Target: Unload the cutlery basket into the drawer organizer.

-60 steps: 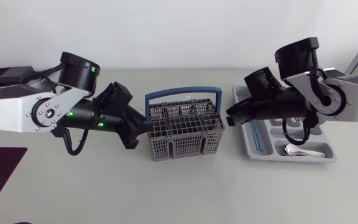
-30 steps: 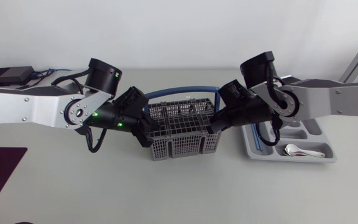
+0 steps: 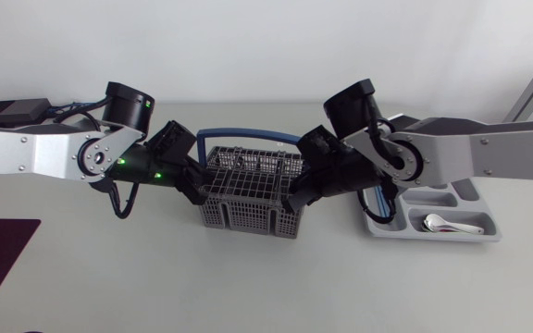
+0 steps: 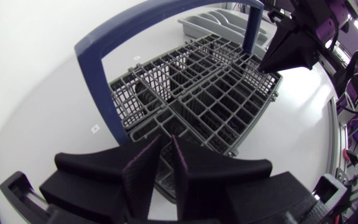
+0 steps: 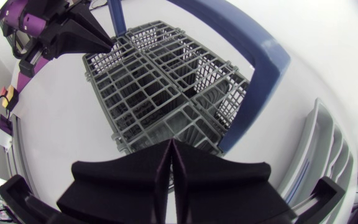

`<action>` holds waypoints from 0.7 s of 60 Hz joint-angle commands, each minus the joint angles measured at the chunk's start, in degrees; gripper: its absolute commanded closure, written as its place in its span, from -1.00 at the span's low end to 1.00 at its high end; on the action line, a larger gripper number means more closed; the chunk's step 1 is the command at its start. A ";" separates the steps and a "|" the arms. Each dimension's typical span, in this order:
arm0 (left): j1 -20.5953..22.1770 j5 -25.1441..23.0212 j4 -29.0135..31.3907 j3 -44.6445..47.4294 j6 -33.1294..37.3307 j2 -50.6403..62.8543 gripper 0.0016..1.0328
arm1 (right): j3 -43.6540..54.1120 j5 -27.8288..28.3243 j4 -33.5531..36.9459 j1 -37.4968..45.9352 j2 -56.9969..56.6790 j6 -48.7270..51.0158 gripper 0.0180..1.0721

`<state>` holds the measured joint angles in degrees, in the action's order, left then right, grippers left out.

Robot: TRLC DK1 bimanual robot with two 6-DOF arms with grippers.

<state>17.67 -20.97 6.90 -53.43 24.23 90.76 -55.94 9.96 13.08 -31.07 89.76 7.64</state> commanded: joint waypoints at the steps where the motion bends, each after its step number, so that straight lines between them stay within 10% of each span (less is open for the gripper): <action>1: 0.17 -0.03 0.75 1.22 0.91 0.38 0.43 | -0.48 0.33 0.81 -0.75 2.53 -1.22 0.89; 42: 0.61 -0.03 1.01 0.78 0.38 -1.46 0.41 | -2.59 -0.55 -0.16 2.86 2.53 0.10 0.89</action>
<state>17.43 -20.53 6.76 -53.41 24.21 90.52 -60.77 10.22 12.82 -28.38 94.35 7.68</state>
